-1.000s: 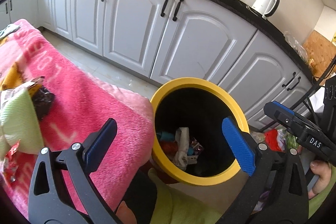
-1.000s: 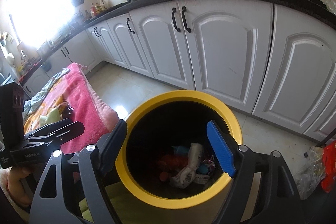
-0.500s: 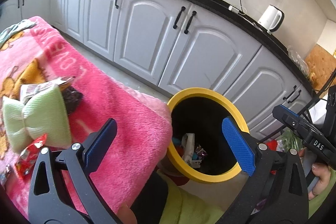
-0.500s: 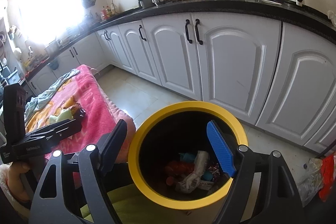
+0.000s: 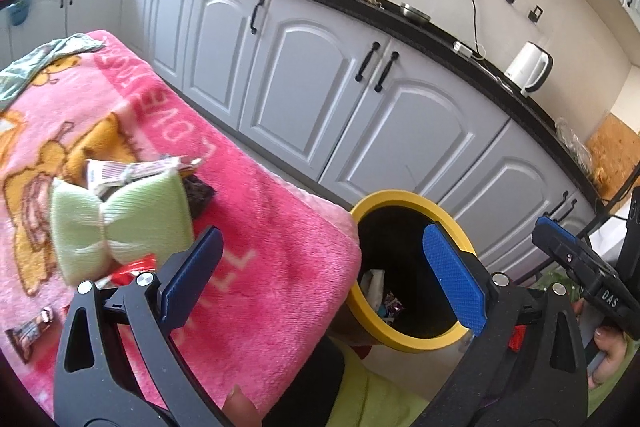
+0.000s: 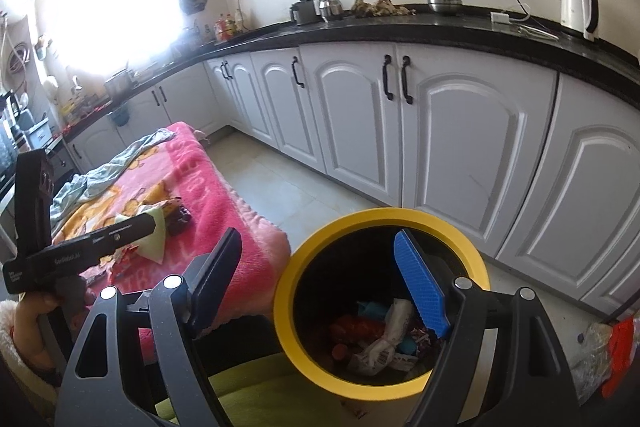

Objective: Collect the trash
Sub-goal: 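Move both tools back over the blanket toward the green sponge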

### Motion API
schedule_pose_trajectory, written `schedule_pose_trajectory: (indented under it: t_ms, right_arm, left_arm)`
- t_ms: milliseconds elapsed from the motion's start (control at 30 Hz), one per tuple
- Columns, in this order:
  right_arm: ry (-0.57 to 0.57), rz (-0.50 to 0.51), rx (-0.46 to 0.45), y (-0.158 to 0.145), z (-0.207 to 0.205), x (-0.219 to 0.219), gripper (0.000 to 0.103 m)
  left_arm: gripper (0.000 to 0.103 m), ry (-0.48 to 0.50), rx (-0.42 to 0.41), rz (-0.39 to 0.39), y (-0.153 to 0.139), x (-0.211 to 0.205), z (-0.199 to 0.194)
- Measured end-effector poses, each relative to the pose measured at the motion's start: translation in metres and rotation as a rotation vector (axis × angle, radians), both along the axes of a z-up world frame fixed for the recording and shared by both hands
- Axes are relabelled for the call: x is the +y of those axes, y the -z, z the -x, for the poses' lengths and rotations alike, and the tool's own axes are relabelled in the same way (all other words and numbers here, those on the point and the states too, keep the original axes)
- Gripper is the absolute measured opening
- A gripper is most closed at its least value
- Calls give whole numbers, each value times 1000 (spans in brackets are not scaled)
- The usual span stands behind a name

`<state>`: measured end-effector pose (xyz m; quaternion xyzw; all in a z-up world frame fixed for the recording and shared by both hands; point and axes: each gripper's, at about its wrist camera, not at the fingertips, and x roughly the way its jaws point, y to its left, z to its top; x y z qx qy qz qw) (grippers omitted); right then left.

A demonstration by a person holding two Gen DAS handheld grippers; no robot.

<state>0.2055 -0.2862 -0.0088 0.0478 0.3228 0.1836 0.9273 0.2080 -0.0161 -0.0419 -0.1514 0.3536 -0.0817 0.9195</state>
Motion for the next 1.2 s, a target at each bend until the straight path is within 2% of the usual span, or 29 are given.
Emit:
schedule_pose_trajectory:
  t_ms: [567,1200]
  right_arm:
    - [-113,21,-35,-9,20,49,77]
    - [-260,36,10,1,34,124,77]
  left_arm:
    - [92,-124,-25,36,-6,60,19]
    - [92,-282,-28,104,-2,135,34]
